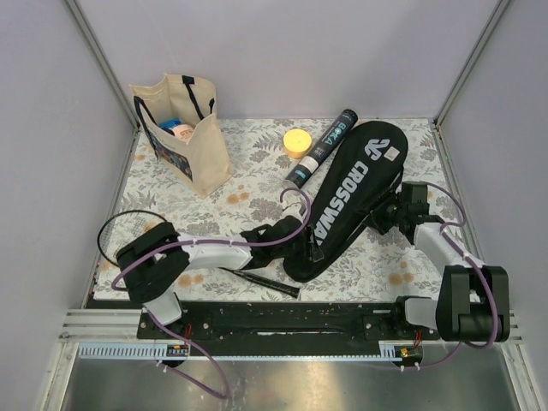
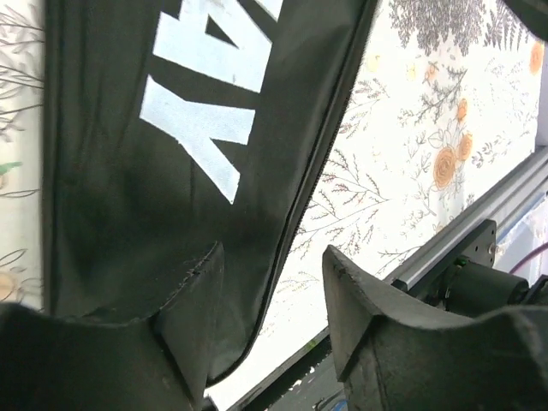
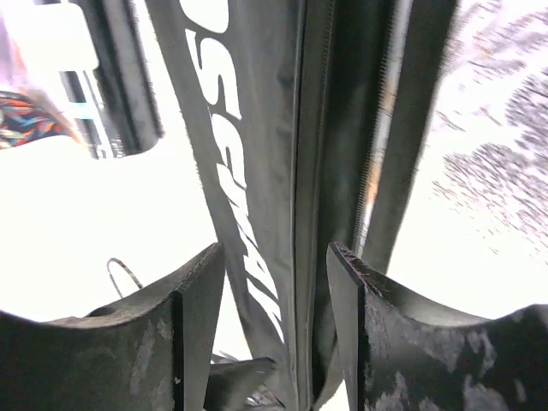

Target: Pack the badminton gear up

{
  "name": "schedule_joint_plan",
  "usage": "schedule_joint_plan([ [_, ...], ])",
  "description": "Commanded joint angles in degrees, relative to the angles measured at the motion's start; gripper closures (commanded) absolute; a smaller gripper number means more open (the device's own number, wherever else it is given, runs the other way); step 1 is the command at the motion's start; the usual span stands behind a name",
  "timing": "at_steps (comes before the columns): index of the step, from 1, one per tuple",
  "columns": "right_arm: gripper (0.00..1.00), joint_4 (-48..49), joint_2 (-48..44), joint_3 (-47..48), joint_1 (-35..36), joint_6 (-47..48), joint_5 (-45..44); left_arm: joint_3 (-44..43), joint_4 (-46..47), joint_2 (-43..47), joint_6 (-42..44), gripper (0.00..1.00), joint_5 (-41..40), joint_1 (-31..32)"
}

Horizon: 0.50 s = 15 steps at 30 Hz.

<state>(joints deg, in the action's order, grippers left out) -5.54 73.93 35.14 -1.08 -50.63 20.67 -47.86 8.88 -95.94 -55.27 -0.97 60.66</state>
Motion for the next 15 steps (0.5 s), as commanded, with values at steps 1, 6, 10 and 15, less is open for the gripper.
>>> schedule_joint_plan([
  [1,0.41,-14.0,-5.9,3.4,0.0,4.8,-6.1,-5.2,-11.5,7.2,1.0,0.44,-8.8,-0.1],
  [6,0.43,-16.9,-12.7,4.8,0.2,8.3,-7.2,-9.7,-30.1,13.6,-4.0,0.36,-19.9,-1.8],
  [10,0.44,-16.8,-15.7,6.2,0.7,11.9,-5.3,-8.7,-42.0,18.9,-11.1,0.41,-26.7,-6.2],
  [15,0.44,-16.1,-18.2,6.3,5.6,12.9,-4.9,-2.4,-51.2,28.4,-16.5,0.34,-29.0,-14.9],
])
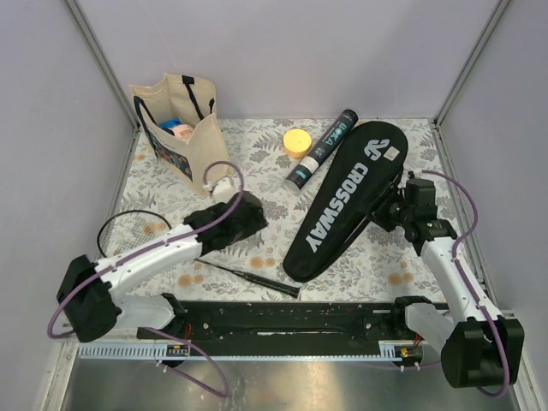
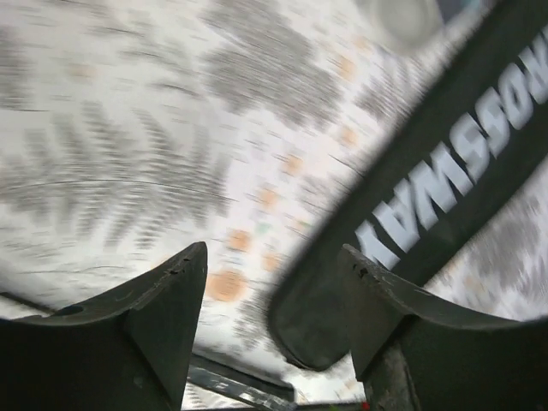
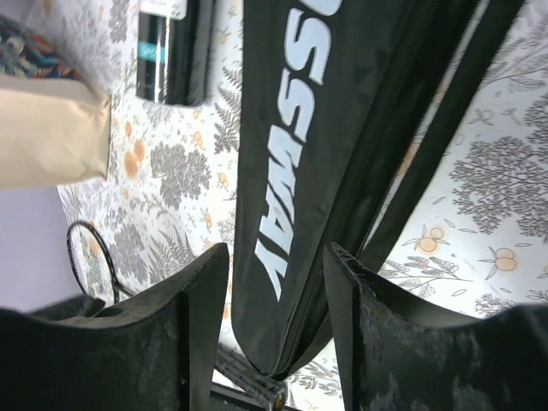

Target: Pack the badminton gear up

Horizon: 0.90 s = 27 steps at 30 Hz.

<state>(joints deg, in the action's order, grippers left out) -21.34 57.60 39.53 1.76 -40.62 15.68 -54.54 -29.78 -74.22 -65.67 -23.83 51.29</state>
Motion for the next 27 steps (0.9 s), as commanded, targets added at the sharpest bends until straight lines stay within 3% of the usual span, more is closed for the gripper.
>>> schedule_joint_plan([
  [1,0.44,-0.1,-2.1,1.9,3.4,2.9,0.1,6.5,-12.8,8.7,-6.7,0.35,-5.7,-7.1],
  [8,0.44,4.5,-1.4,0.8,10.0,2.4,3.2,13.8,-19.5,15.3,-14.6,0.34,-5.3,-16.5],
  [13,0.44,7.6,3.2,4.2,22.0,7.0,4.4,15.4,-22.4,14.1,-15.5,0.3,-4.8,-24.7],
  [20,0.43,13.9,19.5,11.6,43.0,10.5,-2.1,15.5,-21.2,14.3,-11.9,0.3,-2.1,-39.4],
  [27,0.43,13.0,36.6,22.6,58.3,20.0,-7.4,17.1,-20.8,16.1,-10.2,0.27,0.3,-46.4],
])
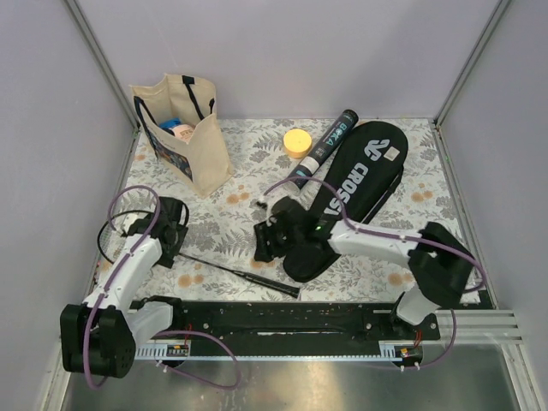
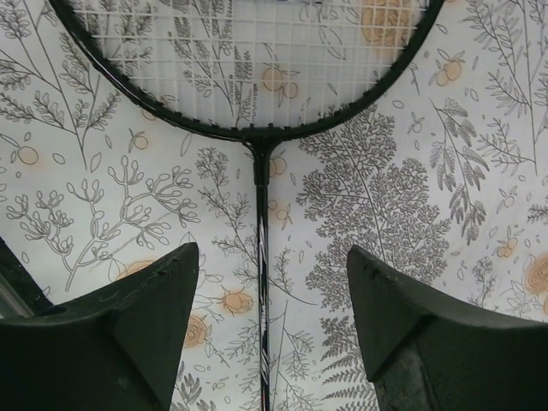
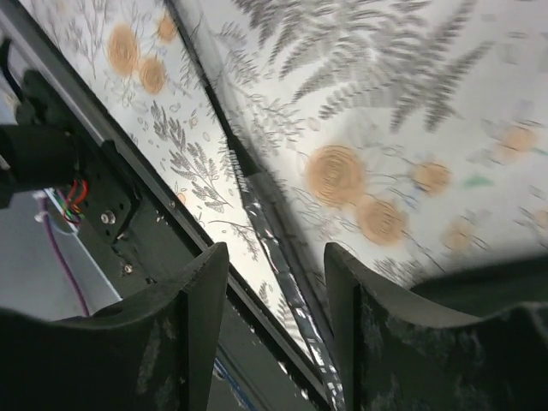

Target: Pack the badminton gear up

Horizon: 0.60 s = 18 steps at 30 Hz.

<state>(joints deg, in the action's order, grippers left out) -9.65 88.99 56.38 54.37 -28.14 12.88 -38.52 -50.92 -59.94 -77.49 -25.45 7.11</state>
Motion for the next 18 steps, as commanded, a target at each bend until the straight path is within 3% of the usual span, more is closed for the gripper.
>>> schedule_joint_plan([
  [1,0.43,1.2,6.6,6.7,7.0,8.5,-5.0,1.3,0.2,2.2,1.9,0.26,2.2,-2.8],
  [9,0.43,-0.2,15.2,9.6,11.5,11.5,-6.6,2.0,0.4,4.0,2.9,0.24,3.9,-5.8],
  [18,0.54,0.2,18.8,8.9,12.5,11.2,-7.7,2.5,0.0,4.2,2.7,0.24,5.7,-6.5],
])
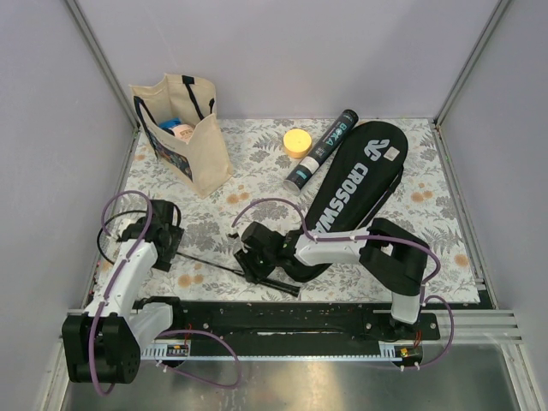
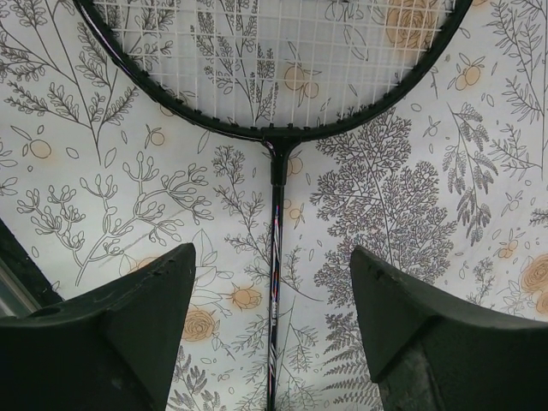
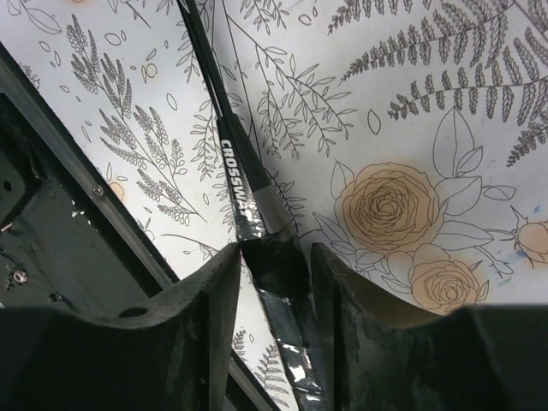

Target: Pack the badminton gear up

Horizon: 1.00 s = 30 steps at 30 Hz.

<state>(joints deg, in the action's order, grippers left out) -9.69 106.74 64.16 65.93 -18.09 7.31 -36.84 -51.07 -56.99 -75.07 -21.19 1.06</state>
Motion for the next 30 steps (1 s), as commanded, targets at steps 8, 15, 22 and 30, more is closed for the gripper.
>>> schedule_joint_plan([
  [8,0.82,3.7,-3.2,-1.6,1.4,-1.0,-2.0,4.9,3.8,2.7,0.4,0.2,5.3,-0.4],
  [15,0.88,6.4,-10.5,-4.3,1.4,-3.2,1.9,7.7,12.0,2.4,2.9,0.21,11.0,-0.4],
  [22,0.89,6.1,-13.1,-5.2,1.6,-4.5,3.8,9.9,17.0,0.1,3.6,0.23,14.3,-0.4],
  [30,0.87,7.6,-13.2,-5.4,2.1,-7.7,6.8,13.7,19.7,0.1,2.6,0.6,18.3,-0.4],
])
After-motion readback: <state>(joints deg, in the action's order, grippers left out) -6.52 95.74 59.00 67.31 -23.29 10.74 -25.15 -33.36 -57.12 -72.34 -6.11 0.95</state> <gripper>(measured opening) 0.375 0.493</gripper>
